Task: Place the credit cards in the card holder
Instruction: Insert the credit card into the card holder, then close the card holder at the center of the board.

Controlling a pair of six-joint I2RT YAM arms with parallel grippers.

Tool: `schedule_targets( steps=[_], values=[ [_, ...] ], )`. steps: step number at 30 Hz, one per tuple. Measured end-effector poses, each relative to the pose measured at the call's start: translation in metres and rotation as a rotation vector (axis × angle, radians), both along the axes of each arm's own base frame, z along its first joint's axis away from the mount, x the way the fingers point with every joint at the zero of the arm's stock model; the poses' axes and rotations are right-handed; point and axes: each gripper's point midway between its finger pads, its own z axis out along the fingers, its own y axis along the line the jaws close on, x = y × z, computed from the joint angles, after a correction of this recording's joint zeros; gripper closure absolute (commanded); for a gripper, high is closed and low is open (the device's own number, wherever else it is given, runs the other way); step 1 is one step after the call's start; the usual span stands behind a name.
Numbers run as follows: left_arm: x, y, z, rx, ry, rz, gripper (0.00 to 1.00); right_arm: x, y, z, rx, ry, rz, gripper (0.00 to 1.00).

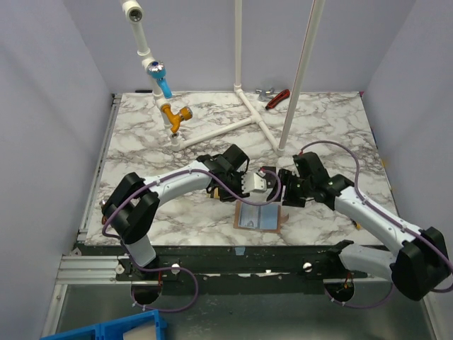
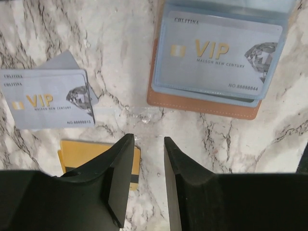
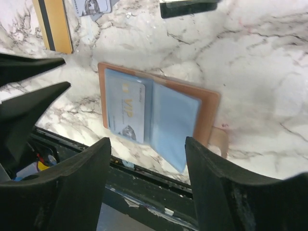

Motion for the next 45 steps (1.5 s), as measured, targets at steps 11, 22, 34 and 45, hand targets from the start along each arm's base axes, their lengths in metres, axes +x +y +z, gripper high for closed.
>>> schedule_targets(
  steps=[11, 22, 34, 45],
  values=[
    [-0.007, 0.000, 0.018, -0.043, 0.121, 0.097, 0.64, -0.034, -0.025, -0.028, -0.042, 0.097, -0.099, 0.29],
    [-0.015, 0.001, 0.018, -0.038, 0.165, 0.116, 0.63, -0.044, -0.037, -0.050, -0.099, 0.156, -0.160, 0.28],
    [-0.015, -0.037, 0.060, -0.143, 0.185, 0.067, 0.63, -0.058, -0.046, -0.060, -0.104, 0.194, -0.205, 0.25],
    [-0.022, -0.033, 0.046, -0.119, 0.221, 0.070, 0.64, -0.054, -0.030, -0.065, 0.032, 0.136, -0.202, 0.28]
  ],
)
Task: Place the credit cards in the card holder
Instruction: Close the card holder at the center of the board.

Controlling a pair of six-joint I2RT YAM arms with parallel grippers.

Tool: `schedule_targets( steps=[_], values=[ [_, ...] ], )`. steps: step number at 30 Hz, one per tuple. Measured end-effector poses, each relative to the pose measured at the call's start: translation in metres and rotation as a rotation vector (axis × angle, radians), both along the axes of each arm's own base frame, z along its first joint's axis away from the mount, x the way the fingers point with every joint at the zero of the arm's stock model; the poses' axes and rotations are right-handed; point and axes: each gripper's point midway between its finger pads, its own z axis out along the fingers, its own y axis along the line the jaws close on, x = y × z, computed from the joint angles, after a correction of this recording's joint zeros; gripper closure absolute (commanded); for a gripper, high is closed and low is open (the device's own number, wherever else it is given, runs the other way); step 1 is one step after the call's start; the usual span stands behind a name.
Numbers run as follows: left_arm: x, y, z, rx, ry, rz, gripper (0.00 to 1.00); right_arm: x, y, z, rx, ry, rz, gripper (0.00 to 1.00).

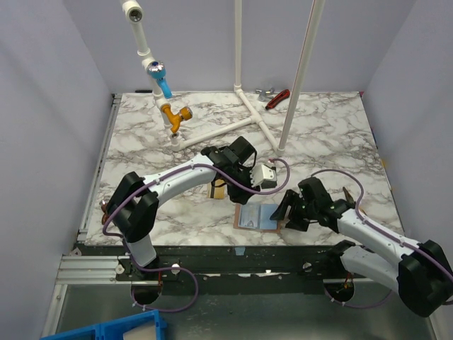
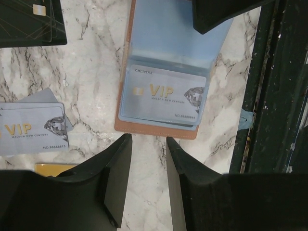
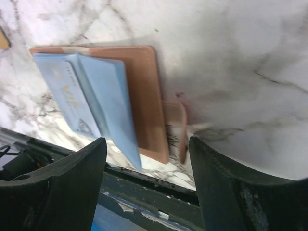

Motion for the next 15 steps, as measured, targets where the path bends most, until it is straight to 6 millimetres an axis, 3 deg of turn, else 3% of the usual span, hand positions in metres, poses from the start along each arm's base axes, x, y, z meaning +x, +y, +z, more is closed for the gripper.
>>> schedule_targets(
  steps=[8, 15],
  values=[
    [-0.007, 0.001, -0.018, 0.030, -0.013, -0.033, 0.64, 0.017, 0.031, 0.001, 0.145, -0.044, 0.040, 0.38],
    [-0.011, 0.004, -0.038, 0.069, -0.012, -0.059, 0.65, 0.023, 0.045, -0.003, 0.230, -0.044, 0.060, 0.48]
  ],
)
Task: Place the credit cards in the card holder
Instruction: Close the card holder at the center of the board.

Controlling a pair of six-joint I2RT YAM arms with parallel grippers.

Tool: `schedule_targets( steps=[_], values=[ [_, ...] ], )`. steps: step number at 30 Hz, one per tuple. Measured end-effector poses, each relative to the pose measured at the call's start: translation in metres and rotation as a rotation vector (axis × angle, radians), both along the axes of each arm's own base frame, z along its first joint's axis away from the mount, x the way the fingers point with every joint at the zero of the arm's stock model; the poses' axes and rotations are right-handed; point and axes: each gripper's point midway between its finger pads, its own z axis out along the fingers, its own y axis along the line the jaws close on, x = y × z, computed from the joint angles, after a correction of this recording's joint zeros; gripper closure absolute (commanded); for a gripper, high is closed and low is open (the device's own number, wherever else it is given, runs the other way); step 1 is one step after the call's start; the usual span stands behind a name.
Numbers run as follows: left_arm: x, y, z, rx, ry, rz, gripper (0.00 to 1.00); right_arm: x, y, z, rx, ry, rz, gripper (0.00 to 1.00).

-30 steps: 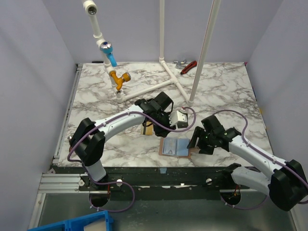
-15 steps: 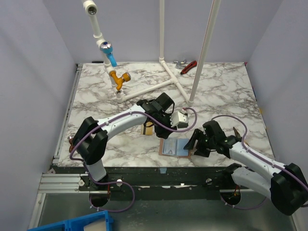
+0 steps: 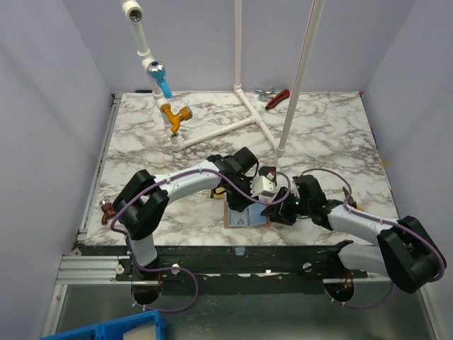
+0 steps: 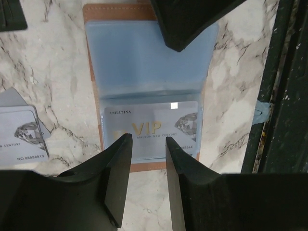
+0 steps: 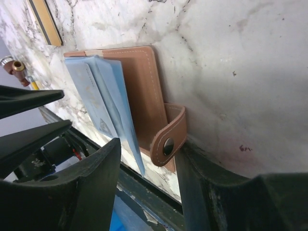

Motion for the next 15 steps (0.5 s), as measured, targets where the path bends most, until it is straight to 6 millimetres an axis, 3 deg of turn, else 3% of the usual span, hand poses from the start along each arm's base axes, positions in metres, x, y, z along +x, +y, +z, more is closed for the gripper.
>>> schedule_targets(
  steps=[5, 15],
  values=[
    [0.002, 0.010, -0.019, 0.053, 0.016, 0.015, 0.65, 0.002, 0.007, 0.000, 0.064, -0.007, 0.022, 0.50],
    [0.012, 0.001, -0.031, 0.084, 0.011, 0.014, 0.65, -0.001, 0.015, 0.003, 0.156, -0.059, 0.077, 0.47]
  ],
)
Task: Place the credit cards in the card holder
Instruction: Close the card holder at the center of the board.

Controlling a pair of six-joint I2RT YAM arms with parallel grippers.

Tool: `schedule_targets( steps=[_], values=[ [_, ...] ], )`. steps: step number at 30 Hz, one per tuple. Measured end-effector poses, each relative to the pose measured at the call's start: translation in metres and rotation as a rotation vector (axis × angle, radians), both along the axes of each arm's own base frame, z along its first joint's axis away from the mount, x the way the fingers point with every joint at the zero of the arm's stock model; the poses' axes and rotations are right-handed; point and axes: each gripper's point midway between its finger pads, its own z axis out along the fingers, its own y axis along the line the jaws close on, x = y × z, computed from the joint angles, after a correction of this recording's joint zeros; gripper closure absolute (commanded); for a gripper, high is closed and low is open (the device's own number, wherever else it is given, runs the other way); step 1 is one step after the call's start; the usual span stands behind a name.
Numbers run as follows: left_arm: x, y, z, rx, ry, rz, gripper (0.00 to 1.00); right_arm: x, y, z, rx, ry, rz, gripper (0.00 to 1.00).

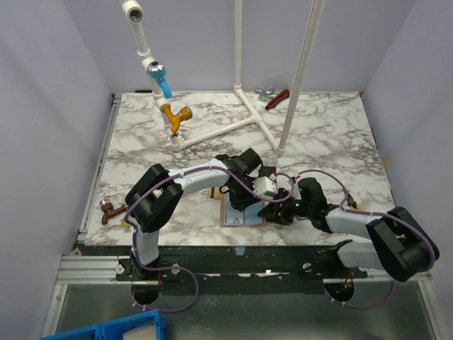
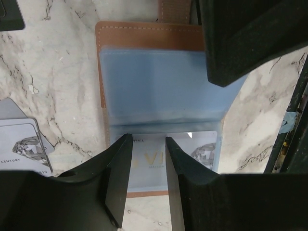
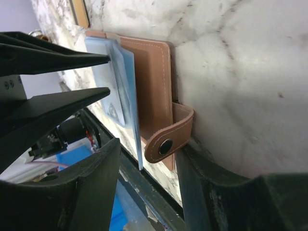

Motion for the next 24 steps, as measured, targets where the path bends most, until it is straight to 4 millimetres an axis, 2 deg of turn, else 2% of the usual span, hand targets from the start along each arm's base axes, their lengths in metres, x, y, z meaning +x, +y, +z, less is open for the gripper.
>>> schedule_targets(
  steps=[11, 24],
  values=[
    [0.000, 0.000, -0.004, 0.020, -0.007, 0.013, 0.65, 0.002, 0.024, -0.002, 0.119, 0.024, 0.114, 0.56],
    [-0.004, -0.001, -0.012, 0.099, 0.013, 0.083, 0.65, 0.011, 0.030, 0.000, 0.147, 0.010, 0.114, 0.57]
  ],
)
